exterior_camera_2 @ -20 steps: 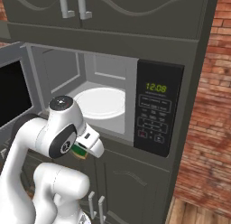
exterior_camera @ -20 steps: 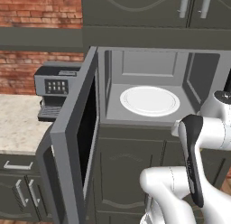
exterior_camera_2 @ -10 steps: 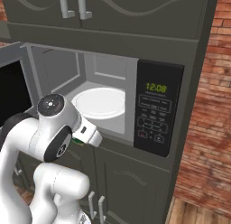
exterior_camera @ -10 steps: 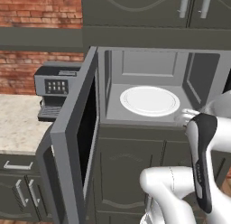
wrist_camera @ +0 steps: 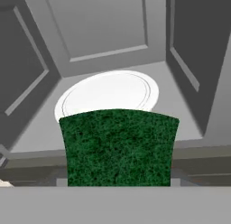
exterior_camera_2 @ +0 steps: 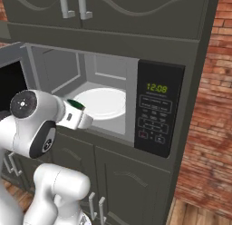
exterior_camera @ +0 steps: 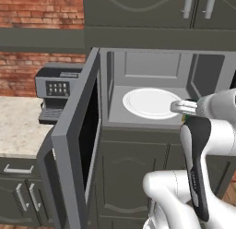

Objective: Place the sponge inside the microwave to prepare for sanitizing.

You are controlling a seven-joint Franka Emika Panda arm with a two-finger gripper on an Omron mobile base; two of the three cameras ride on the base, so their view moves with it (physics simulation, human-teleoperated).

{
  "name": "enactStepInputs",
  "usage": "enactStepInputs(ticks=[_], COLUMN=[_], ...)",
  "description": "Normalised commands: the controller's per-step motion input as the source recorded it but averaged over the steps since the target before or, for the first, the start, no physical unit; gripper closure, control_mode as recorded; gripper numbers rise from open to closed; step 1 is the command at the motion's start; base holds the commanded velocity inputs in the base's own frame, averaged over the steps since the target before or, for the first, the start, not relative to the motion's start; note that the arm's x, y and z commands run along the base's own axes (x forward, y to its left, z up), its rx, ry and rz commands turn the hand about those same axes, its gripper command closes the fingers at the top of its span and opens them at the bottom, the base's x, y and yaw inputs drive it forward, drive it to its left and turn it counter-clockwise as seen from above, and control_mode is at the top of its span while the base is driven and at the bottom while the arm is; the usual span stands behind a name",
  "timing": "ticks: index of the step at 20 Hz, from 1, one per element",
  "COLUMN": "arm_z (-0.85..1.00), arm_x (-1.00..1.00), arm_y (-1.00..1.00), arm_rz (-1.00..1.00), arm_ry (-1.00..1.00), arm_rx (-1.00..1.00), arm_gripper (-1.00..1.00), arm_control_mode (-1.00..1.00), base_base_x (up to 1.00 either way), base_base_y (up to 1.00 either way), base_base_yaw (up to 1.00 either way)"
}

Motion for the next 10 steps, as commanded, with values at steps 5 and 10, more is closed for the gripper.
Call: enactStepInputs(ticks=[5, 10], arm_z=[0.10, -0.04], arm_x=[0.34, 0.43], arm_y=[0.11, 0.03], arm_rz=[0.01, 0.14], arm_ry=[-0.03, 0.06], arm_rx=[-0.05, -0.01], arm_gripper=[1.00, 1.00], arm_control_mode=[-1.00, -1.00], base_base_x=[0.00, 0.00], base_base_y=[0.00, 0.00], base_base_yaw=[0.00, 0.00])
